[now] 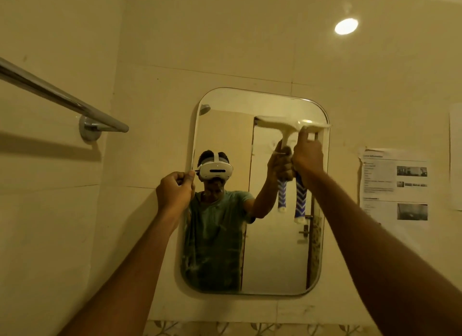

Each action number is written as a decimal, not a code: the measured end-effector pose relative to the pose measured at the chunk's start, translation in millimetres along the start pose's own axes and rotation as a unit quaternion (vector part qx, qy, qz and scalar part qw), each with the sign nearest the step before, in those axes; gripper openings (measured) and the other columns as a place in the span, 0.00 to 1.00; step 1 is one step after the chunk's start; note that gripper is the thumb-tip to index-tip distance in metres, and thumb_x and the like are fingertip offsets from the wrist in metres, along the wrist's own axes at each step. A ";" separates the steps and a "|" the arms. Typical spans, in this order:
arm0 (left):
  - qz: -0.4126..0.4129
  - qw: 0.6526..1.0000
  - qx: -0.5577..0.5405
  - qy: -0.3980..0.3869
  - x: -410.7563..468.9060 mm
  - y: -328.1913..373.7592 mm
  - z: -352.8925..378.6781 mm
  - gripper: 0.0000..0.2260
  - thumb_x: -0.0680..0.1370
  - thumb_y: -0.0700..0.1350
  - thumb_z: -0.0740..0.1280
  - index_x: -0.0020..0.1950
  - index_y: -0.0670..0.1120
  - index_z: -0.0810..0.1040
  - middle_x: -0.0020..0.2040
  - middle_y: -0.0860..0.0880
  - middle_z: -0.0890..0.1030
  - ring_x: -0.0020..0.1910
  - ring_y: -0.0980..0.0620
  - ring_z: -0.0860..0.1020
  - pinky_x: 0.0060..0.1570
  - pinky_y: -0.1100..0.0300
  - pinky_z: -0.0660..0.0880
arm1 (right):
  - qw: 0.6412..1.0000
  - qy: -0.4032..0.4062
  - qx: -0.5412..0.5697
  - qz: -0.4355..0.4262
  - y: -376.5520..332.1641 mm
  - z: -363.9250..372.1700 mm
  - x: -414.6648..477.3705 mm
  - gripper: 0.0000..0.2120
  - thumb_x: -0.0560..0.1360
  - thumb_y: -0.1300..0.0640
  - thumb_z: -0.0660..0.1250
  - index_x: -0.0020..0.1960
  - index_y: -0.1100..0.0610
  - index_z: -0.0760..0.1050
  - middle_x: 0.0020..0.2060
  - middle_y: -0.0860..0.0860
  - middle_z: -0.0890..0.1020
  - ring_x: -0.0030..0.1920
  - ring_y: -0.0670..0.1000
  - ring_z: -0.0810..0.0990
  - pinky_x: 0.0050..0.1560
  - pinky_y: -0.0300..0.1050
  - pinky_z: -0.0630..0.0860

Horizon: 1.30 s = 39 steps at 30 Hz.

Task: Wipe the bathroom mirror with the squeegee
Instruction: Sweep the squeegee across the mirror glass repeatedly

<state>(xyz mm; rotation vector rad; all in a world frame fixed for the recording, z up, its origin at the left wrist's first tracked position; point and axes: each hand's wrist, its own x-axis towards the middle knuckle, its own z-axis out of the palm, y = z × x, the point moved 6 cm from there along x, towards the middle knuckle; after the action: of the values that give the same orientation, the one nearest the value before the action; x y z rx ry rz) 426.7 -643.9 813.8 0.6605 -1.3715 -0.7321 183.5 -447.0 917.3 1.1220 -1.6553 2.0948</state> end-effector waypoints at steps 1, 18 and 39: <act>-0.001 1.000 -0.002 -0.001 -0.4 0.3 0.0 0.11 0.78 0.54 0.66 0.41 0.48 0.79 0.34 0.55 0.80 0.33 0.61 0.76 0.30 0.68 0.66 | 1.000 -0.003 -0.001 0.011 14.0 -0.6 -11.2 0.27 0.82 0.38 0.49 0.34 0.54 0.70 0.17 0.45 0.73 0.16 0.39 0.70 0.20 0.36 0.66; 0.014 1.000 -0.009 0.008 -3.7 2.4 0.4 0.11 0.78 0.53 0.65 0.42 0.48 0.78 0.35 0.54 0.81 0.33 0.61 0.76 0.30 0.69 0.66 | 1.000 -0.013 -0.021 0.013 -5.6 -7.6 12.3 0.26 0.81 0.38 0.49 0.38 0.55 0.71 0.21 0.45 0.75 0.17 0.40 0.71 0.20 0.36 0.68; 0.007 1.000 -0.016 0.017 -4.5 2.1 -0.3 0.11 0.79 0.51 0.66 0.45 0.45 0.79 0.38 0.49 0.82 0.36 0.54 0.78 0.33 0.64 0.70 | 0.999 0.008 -0.001 0.043 33.3 -9.2 -22.3 0.29 0.81 0.36 0.49 0.36 0.56 0.72 0.16 0.45 0.75 0.15 0.41 0.72 0.16 0.32 0.65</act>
<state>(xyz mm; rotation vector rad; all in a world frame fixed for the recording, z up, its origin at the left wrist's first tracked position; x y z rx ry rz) 427.0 -639.0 812.7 0.6356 -1.3287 -0.7273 174.4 -443.7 877.3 1.0472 -1.7268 2.1479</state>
